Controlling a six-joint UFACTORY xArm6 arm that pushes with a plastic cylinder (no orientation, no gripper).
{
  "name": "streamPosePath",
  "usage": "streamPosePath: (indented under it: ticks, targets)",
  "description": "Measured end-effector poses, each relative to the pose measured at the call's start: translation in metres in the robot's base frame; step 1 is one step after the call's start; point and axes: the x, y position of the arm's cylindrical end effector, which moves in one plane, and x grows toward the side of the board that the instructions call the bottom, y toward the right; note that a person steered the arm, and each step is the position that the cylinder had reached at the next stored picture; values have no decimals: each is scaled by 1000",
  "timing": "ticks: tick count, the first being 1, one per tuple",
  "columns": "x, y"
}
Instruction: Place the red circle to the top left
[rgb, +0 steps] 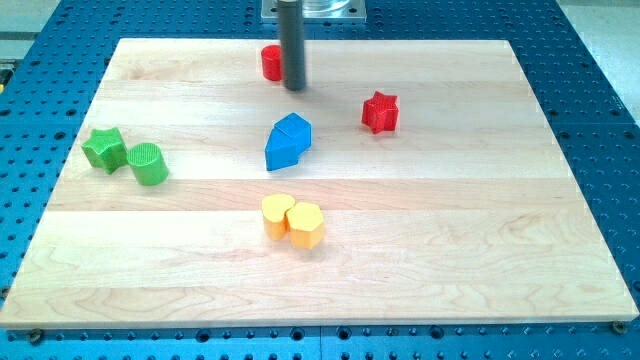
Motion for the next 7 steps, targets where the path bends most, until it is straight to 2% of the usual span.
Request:
streamPosePath:
  ticks: [1, 2, 3, 4, 5, 6, 7]
  targets:
    - [-13, 1]
    - [-32, -36]
    - [-29, -142]
    - [-22, -166]
    - [-22, -108]
    - [-38, -107]
    - [-52, -147]
